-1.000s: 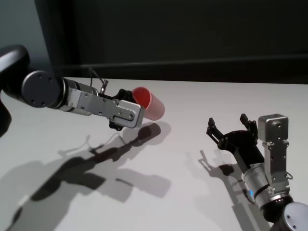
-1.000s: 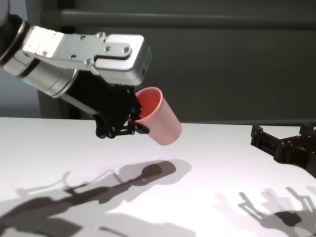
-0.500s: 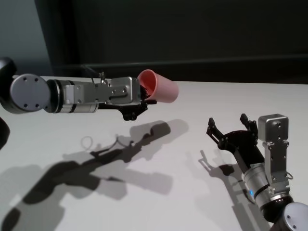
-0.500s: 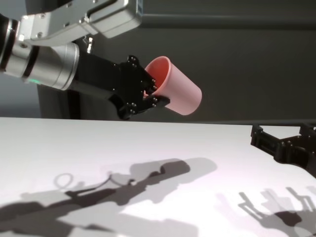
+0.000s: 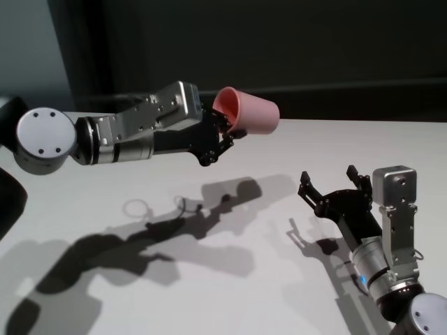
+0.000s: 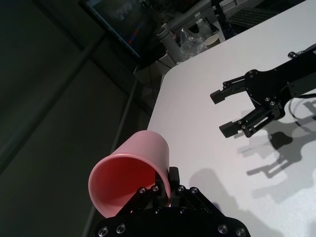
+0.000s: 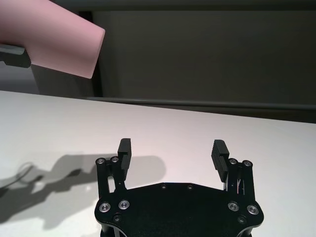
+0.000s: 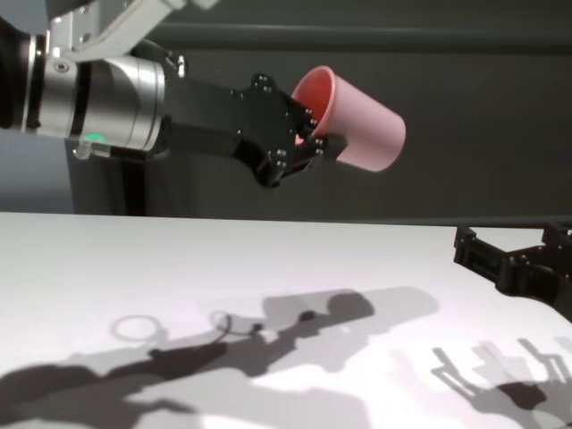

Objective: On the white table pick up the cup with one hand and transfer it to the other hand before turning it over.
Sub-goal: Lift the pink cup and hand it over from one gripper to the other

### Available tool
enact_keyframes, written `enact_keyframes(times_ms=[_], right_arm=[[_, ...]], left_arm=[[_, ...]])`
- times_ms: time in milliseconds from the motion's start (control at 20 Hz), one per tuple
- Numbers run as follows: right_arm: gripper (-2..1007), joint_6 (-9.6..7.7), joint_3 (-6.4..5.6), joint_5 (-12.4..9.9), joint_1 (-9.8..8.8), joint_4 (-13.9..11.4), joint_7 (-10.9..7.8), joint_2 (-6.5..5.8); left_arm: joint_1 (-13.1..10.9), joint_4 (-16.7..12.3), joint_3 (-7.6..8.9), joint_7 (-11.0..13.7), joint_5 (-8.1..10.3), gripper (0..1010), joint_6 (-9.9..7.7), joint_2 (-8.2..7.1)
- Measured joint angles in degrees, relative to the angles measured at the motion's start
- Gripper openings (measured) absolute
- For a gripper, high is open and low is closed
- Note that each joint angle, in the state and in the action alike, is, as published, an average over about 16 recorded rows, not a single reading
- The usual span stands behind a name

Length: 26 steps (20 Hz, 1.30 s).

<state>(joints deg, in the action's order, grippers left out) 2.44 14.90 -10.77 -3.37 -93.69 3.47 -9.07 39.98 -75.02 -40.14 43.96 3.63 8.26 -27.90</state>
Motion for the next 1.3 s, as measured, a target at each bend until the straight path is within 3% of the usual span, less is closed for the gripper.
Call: enact_keyframes(times_ms=[300,550,1000,1300], right_arm=[[1002,0.00,0.00,0.00,0.00,0.00,0.00,0.00],[1002,0.00,0.00,0.00,0.00,0.00,0.00,0.00],[1002,0.00,0.00,0.00,0.00,0.00,0.00,0.00],[1002,0.00,0.00,0.00,0.00,0.00,0.00,0.00]], left_arm=[[-0.99,0.56,2.72,0.05,6.62,50,-0.33,1.61],[-2.13,0.90,4.57,-0.34,10.90,50,-0.04,2.28],[-4.35,1.66,6.66,-1.24,15.33,50,1.10,2.81],[-5.35,2.19,7.78,-0.35,18.41,50,1.23,3.10]])
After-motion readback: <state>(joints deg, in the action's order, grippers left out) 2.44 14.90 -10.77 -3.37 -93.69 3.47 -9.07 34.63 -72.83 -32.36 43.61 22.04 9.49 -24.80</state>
